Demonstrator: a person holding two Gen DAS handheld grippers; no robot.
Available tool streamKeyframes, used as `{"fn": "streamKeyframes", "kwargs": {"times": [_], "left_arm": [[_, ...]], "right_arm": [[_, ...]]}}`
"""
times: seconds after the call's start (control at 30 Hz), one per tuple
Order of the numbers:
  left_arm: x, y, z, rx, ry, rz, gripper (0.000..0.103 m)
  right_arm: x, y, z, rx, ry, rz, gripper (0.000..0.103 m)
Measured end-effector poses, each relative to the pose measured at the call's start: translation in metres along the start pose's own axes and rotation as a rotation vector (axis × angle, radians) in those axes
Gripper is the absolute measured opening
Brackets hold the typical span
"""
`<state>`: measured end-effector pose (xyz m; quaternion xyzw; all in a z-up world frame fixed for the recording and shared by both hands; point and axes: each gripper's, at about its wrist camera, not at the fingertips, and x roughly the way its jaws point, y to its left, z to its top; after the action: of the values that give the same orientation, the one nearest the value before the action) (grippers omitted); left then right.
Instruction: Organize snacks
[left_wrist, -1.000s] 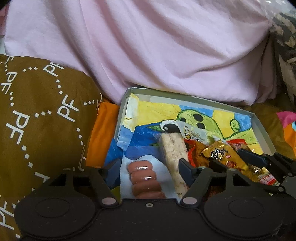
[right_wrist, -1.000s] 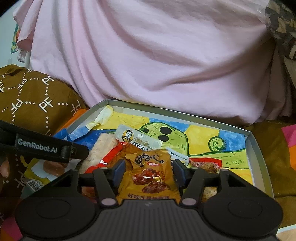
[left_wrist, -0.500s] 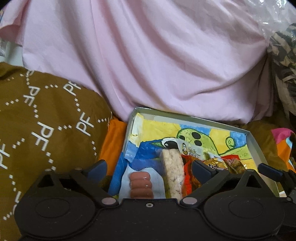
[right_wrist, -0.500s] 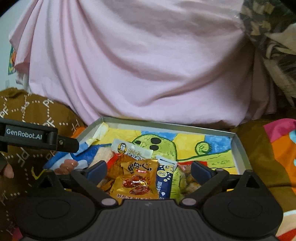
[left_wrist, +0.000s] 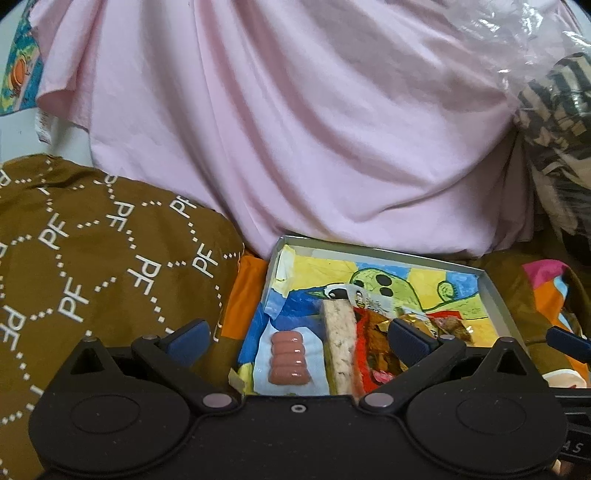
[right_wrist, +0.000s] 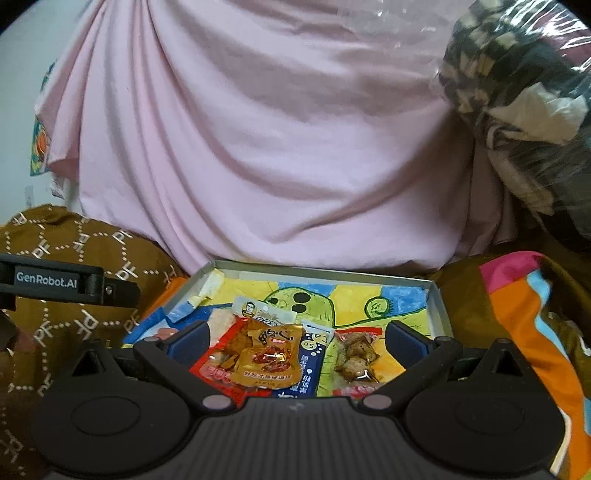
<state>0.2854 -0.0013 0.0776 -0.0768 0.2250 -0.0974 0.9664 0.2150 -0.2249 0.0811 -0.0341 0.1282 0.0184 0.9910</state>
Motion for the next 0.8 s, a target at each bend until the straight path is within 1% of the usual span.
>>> {"fn": "streamKeyframes", "kwargs": {"times": [0.13,0.27,0.4,0.67,0.8], "left_arm": [[-0.021,-0.007,-0.003,0.006,-0.017,0.012,0.102],[-0.04,-0.013,-0.009,0.003,-0.033,0.025,0.102],[-0.058,-0.018,-0.016,0.015,-0.045,0.036,0.102],[-0.095,-0.024,-0.032,0.011,-0.074,0.068,0.102],[-0.111,-0.027,-0.044,0.04,-0.081,0.099,0.102]], "right_arm": [[-0.022,-0.002,0.001,-0.011,-0.024,0.001,0.103],[-0.045,-0.003,0.001,-0.021,-0.07,-0.021,0.103],[-0.065,-0.004,-0.001,-0.025,-0.095,-0.026,0.103],[-0.106,-0.005,-0.009,-0.002,-0.11,-0.036,0.103],[-0.126,-0.005,-0.018,0.019,-0.117,-0.058,0.103]]}}
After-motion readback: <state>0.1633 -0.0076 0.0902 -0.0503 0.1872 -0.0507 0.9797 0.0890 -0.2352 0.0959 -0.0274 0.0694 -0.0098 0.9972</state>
